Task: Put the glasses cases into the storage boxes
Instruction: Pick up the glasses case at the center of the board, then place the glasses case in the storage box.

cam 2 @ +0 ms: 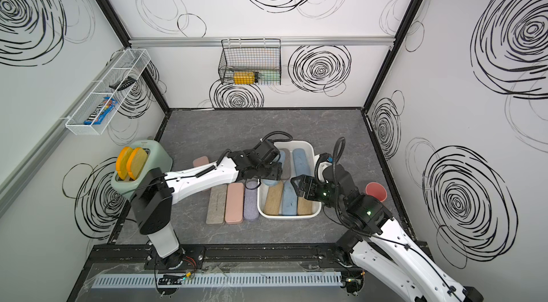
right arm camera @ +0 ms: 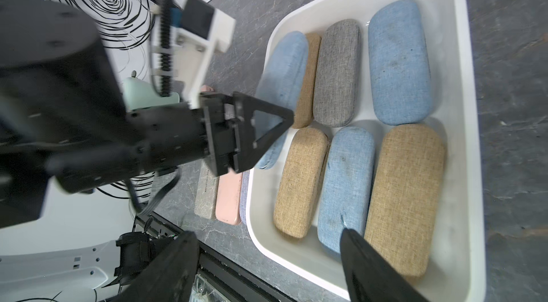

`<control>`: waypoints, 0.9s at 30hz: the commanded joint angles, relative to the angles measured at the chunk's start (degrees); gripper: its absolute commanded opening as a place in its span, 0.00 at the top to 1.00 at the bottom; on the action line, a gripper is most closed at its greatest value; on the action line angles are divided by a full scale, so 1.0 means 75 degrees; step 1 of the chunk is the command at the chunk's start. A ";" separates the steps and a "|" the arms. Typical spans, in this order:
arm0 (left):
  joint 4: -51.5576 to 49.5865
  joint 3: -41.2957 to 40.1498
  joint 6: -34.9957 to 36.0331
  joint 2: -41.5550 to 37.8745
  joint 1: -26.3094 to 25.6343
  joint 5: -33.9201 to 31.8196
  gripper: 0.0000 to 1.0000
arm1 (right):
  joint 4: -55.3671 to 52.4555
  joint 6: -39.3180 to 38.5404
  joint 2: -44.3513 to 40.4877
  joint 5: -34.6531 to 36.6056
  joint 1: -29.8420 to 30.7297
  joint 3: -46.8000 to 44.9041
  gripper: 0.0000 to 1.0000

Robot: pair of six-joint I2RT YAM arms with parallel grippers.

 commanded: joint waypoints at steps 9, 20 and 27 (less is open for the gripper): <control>-0.0083 0.0845 -0.1003 0.0836 0.0425 -0.0733 0.31 | -0.0908 0.0133 -0.0674 0.0343 -0.0065 0.0367 0.19; -0.0553 0.1476 -0.1169 0.1463 0.0464 -0.1224 0.29 | -0.0925 0.0096 -0.0802 0.0381 -0.0056 0.0335 0.19; -0.0571 0.1551 -0.1402 0.1608 0.0466 -0.1373 0.26 | -0.1123 0.0086 -0.0945 0.0448 -0.0057 0.0362 0.19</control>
